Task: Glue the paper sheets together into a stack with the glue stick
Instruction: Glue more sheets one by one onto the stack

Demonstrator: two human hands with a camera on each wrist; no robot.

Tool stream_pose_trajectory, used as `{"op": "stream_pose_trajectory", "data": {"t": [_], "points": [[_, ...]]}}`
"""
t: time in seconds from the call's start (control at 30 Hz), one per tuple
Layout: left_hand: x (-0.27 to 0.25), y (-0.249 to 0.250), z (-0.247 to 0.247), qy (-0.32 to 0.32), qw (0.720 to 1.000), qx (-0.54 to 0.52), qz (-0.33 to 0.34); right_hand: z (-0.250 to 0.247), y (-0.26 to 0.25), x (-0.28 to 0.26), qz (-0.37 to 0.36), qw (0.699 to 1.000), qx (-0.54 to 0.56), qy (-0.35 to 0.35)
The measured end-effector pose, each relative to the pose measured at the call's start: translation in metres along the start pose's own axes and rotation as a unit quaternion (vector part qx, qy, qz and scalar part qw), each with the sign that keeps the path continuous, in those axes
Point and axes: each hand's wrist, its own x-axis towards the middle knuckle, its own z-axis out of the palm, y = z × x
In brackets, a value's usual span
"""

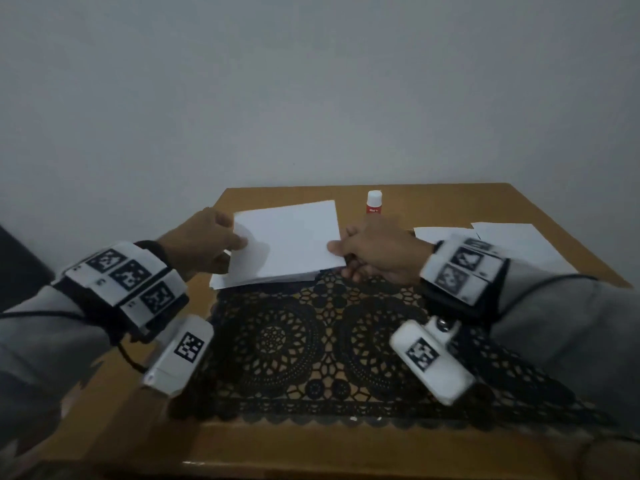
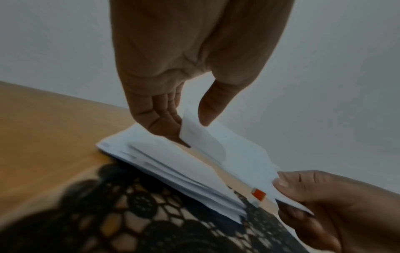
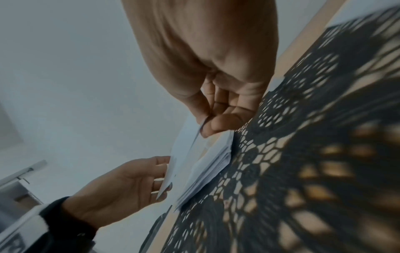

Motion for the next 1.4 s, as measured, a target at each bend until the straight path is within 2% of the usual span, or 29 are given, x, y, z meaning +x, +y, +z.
{"op": "stream_pose_trajectory", "data": {"t": [0.07,0.2,0.33,0.47,0.53,0.67,0.8,0.93,1.07,1.17,1.23,1.33,1.4], "points": [[0.013,-0.01,-0.005,0.016,0.999,0.026,-0.029,0.011,-0.006,0.019,0.008,1.0,-0.011,0.017],[0.028,-0.02,-0.006,0.049,0.988,0.148,0.013,0.027,-0.011,0.05,0.0,0.99,-0.13,0.054],[0.036,-0.026,-0.003,0.025,0.968,0.248,0.034,0.032,-0.01,0.059,-0.015,0.956,-0.287,0.054],[0.035,-0.028,-0.002,-0.002,0.96,0.279,0.036,0.034,-0.014,0.053,-0.043,0.923,-0.379,0.041],[0.029,-0.027,-0.002,-0.015,0.956,0.291,0.041,0.035,-0.015,0.05,-0.041,0.92,-0.389,0.031],[0.015,-0.023,-0.002,-0.064,0.93,0.358,0.045,0.034,-0.014,0.046,-0.017,0.936,-0.351,0.013],[0.006,-0.021,-0.002,-0.076,0.909,0.406,0.055,0.033,-0.014,0.037,-0.003,0.946,-0.324,0.006],[0.001,-0.015,0.0,-0.08,0.901,0.423,0.059,0.031,-0.011,0.028,-0.014,0.956,-0.293,-0.03],[0.0,-0.015,0.001,-0.075,0.899,0.427,0.056,0.025,-0.008,0.014,-0.045,0.952,-0.303,-0.03],[-0.006,-0.015,0.003,-0.074,0.893,0.439,0.062,0.012,-0.004,-0.004,-0.098,0.923,-0.372,-0.024],[-0.01,-0.012,0.006,-0.039,0.893,0.438,0.098,-0.005,0.004,-0.016,-0.129,0.89,-0.437,0.006],[-0.018,-0.001,0.016,0.027,0.895,0.391,0.214,-0.041,0.02,-0.033,-0.131,0.861,-0.486,0.07],[-0.025,0.013,0.03,0.017,0.89,0.356,0.284,-0.07,0.032,-0.042,-0.104,0.843,-0.516,0.112]]}}
